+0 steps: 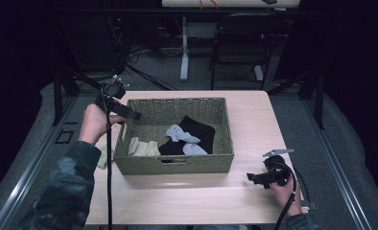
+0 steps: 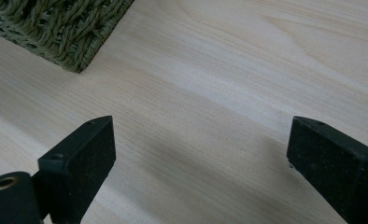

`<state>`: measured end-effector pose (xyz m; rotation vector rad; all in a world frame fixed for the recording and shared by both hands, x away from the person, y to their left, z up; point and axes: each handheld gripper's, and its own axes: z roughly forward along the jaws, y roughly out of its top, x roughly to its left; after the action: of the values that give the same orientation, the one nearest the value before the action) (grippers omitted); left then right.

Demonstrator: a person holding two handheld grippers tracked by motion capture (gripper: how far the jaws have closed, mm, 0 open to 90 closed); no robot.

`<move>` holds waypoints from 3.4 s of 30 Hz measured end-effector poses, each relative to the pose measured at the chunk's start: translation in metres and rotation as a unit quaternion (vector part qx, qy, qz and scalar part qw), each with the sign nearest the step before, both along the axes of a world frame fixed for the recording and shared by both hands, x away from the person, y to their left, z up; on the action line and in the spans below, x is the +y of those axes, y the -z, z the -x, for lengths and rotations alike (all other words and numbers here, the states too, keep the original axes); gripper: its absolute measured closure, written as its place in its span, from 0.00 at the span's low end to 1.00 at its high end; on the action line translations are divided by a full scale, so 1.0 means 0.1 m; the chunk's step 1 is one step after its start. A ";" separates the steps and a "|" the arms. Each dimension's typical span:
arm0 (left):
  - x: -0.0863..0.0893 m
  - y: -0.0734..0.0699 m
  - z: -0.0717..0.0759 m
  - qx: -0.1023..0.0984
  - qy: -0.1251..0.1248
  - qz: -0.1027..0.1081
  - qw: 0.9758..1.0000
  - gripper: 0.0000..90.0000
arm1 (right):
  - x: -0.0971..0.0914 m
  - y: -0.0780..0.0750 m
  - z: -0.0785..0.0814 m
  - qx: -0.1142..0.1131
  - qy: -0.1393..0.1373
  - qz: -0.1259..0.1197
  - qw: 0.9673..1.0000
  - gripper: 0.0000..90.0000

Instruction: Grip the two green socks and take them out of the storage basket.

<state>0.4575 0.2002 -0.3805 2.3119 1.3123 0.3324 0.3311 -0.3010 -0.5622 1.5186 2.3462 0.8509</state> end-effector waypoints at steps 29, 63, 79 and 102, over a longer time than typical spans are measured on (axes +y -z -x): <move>-0.41 0.88 -0.23 0.084 0.021 -0.008 0.996 0.10 | 0.00 0.00 0.00 -0.001 -0.001 -0.003 1.000 0.08; -0.59 1.46 -0.42 0.184 0.040 -0.070 0.980 0.65 | -0.01 -0.01 0.00 0.000 0.002 -0.005 1.000 0.08; -0.53 1.26 -0.32 0.149 0.047 -0.059 0.986 0.95 | -0.02 -0.01 0.00 0.000 0.000 -0.004 1.000 0.08; -0.44 0.46 -0.14 0.054 0.067 -0.028 0.996 0.96 | -0.01 0.00 0.00 0.003 0.001 -0.007 1.000 0.08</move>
<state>0.4716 0.1562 -0.4260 2.4807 1.2047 0.2045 0.3310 -0.3024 -0.5627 1.5297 2.3478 0.8646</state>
